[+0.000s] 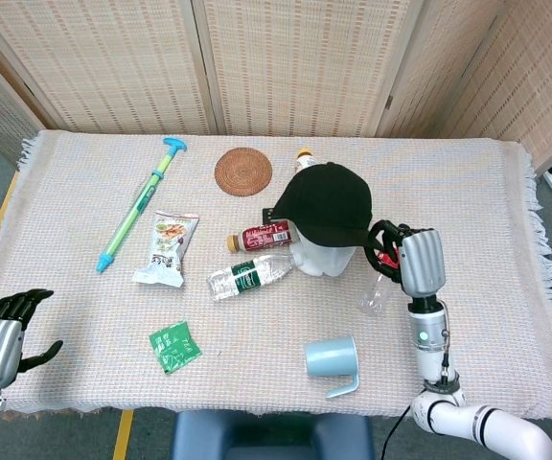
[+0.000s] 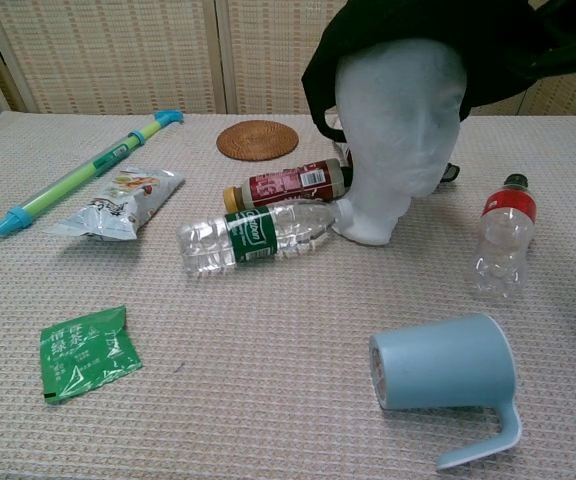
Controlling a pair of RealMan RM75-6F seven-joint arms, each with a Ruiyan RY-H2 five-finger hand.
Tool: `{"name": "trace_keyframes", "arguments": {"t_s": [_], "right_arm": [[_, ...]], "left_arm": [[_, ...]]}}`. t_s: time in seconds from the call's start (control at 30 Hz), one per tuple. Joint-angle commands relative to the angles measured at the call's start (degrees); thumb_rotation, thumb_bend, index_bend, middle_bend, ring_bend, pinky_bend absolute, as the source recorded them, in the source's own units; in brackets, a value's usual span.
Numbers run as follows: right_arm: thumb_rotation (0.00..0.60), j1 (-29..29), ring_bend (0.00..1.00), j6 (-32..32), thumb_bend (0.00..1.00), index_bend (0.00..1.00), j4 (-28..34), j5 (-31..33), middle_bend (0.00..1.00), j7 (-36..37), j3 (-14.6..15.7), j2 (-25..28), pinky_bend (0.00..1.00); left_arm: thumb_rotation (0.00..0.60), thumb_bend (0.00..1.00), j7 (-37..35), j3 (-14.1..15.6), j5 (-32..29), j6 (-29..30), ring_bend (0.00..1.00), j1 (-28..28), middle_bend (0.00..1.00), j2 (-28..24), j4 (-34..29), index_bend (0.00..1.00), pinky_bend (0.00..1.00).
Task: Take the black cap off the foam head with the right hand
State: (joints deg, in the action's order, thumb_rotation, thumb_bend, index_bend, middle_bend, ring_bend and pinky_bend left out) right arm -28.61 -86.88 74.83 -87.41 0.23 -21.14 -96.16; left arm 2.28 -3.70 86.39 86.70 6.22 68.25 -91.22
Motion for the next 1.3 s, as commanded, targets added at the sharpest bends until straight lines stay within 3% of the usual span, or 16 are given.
{"name": "trace_keyframes", "arguments": {"t_s": [0.03,0.27,0.57,0.77,0.93,1.3], "right_arm": [[0.6,-2.3,0.93,0.7,0.58,0.88,-1.4,1.8,0.93,-0.6,-2.7,-0.7,1.0],[0.6,-4.8,0.93,1.8,0.59,0.88,-4.3,4.4,0.93,-1.1,-5.2,-0.5,1.0],[0.6,-12.4,0.93,7.6,0.6,0.89,-13.2,8.7,0.93,-0.4,-9.3,-1.2,1.0],[0.6,-15.3,0.93,9.1,0.6,0.89,-16.8,9.8,0.93,-0.7,-10.2,-0.2,1.0],[0.6,-13.2,0.93,8.7,0.6,0.89,-16.8,10.3,0.93,-0.5,-8.9,3.5,1.0],[0.6,-2.5,0.93,9.5,0.6,0.89,-12.8,8.9,0.93,3.4,0.6,13.9,1.0]], "left_arm": [[0.6,0.22,0.0,0.0,0.0,-0.1,0.23,0.0,0.27,0.0,0.0,0.25,0.24],[0.6,0.22,0.0,0.0,-0.1,-0.3,0.23,0.1,0.27,0.0,0.1,0.24,0.24],[0.6,0.22,0.6,-0.1,0.0,-0.4,0.23,0.5,0.27,-0.1,-0.4,0.24,0.24],[0.6,0.22,0.9,-0.1,-0.3,-0.4,0.23,0.4,0.27,-0.3,-0.7,0.24,0.24],[0.6,0.22,0.8,0.1,-0.1,-0.5,0.23,0.3,0.27,-0.3,-0.7,0.24,0.24],[0.6,0.22,1.6,0.6,1.5,-0.4,0.23,0.8,0.27,0.0,-1.7,0.24,0.24]]}}
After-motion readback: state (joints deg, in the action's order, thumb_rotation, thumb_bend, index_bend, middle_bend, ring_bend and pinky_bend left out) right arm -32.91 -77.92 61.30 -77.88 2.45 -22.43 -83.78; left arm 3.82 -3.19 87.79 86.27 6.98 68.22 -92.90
